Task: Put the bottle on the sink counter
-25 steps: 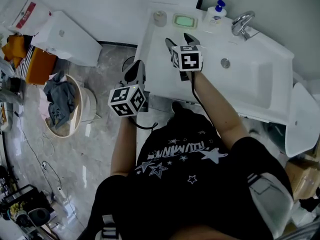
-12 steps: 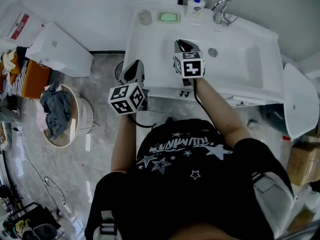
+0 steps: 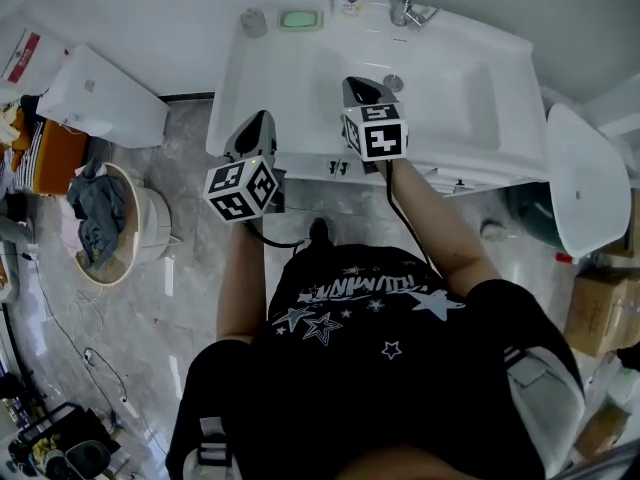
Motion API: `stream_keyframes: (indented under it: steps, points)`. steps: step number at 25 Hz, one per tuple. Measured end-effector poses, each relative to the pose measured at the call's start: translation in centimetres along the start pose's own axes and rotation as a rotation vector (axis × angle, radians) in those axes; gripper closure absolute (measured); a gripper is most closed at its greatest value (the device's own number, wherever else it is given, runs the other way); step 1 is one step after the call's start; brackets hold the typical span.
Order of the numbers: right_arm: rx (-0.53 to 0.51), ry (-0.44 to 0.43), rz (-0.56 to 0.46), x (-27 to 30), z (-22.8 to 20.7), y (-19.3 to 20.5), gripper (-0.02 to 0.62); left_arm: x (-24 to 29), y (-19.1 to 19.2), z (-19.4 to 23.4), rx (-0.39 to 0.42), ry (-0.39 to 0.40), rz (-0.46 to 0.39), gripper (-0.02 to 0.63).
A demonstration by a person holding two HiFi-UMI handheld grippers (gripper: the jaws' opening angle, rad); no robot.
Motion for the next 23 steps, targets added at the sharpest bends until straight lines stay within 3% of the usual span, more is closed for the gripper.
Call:
stream_keyframes:
  steps: [13,23]
  points:
    - [-0.002,-0.092,-0.045,-9.8,-1.2,3.7,0.589,-5.5,3.9,-9.5,0.042,-0.022,0.011,0.598]
    - [-0.013,-0.110,-0.049,-18.8,-3.9,8.1,0.589,-9.0,7.7,-17.6,0.074,-0.005,0.035,0.598]
Point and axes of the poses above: the fingertips, and each gripper's own axes: x forward along the fingers, z to its left, y out of its underside, the point moved 5 cm from there along -x, backward along the fingers, and after that the axes turned 3 degrees about z, right-handed, at the moved point
